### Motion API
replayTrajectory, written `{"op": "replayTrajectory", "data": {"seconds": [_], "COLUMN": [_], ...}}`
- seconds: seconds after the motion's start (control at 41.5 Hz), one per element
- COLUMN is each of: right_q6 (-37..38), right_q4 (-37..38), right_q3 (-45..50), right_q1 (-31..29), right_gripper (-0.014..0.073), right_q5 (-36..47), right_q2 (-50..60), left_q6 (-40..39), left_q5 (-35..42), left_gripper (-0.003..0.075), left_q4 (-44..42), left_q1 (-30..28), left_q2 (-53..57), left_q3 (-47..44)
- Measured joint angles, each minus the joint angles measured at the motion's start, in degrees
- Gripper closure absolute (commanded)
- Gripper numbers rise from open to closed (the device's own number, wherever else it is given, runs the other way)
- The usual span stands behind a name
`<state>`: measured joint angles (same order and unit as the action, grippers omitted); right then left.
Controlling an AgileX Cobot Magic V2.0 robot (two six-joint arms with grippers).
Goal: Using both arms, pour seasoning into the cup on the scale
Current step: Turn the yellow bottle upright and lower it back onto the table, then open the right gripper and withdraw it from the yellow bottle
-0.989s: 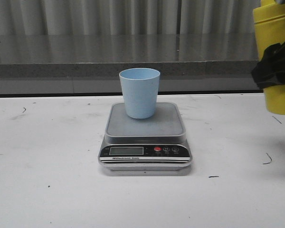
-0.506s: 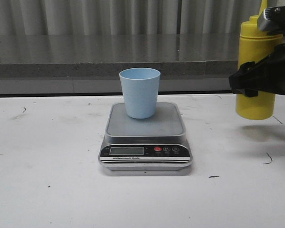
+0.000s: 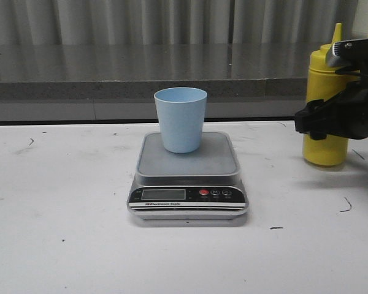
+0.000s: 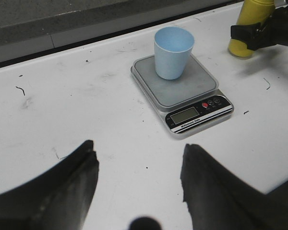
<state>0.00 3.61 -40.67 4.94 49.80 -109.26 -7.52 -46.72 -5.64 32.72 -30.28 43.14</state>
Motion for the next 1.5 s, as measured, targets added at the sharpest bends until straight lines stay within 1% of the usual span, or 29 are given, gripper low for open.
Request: {"op": "replayTrajectory", "data": {"seconds": [0.072, 0.265, 0.338, 0.506, 0.579, 0.772, 1.085, 1.254, 1.399, 1.495], "right_q6": [0.0, 0.0, 0.0, 0.0, 0.0, 0.37, 0.37, 0.37, 0.37, 1.2], "right_q4": [0.49, 3.7, 5.32, 6.12, 5.23, 4.76, 4.76, 4.13, 0.13, -0.81], "right_q3": [-0.22, -1.39, -1.62, -1.75, -1.85, -1.89, -1.05, 2.74, 7.21, 10.07], "right_q1": [0.0, 0.0, 0.0, 0.1, 0.1, 0.1, 0.1, 0.1, 0.1, 0.1], "right_gripper": [0.0269, 0.019, 0.0138, -0.0027, -0.0065, -0.006, -0.006, -0.006, -0.006, -0.006], "right_q5": [1.23, 3.42, 3.53, 3.73, 4.4, 4.17, -5.9, -7.3, -8.13, -11.62], "right_q2": [-1.1, -3.32, -3.42, -3.42, -3.42, -2.84, 3.58, 7.24, 10.74, 14.09], "left_q6": [0.0, 0.0, 0.0, 0.0, 0.0, 0.0, 0.0, 0.0, 0.0, 0.0], "left_q5": [0.0, 0.0, 0.0, 0.0, 0.0, 0.0, 0.0, 0.0, 0.0, 0.0], "left_gripper": [0.0334, 0.0334, 0.0334, 0.0334, 0.0334, 0.0334, 0.0333, 0.0334, 0.0334, 0.0333], "left_q4": [0.0, 0.0, 0.0, 0.0, 0.0, 0.0, 0.0, 0.0, 0.0, 0.0], "left_q1": [0.0, 0.0, 0.0, 0.0, 0.0, 0.0, 0.0, 0.0, 0.0, 0.0], "left_q2": [0.0, 0.0, 0.0, 0.0, 0.0, 0.0, 0.0, 0.0, 0.0, 0.0], "left_q3": [0.0, 0.0, 0.0, 0.0, 0.0, 0.0, 0.0, 0.0, 0.0, 0.0]}}
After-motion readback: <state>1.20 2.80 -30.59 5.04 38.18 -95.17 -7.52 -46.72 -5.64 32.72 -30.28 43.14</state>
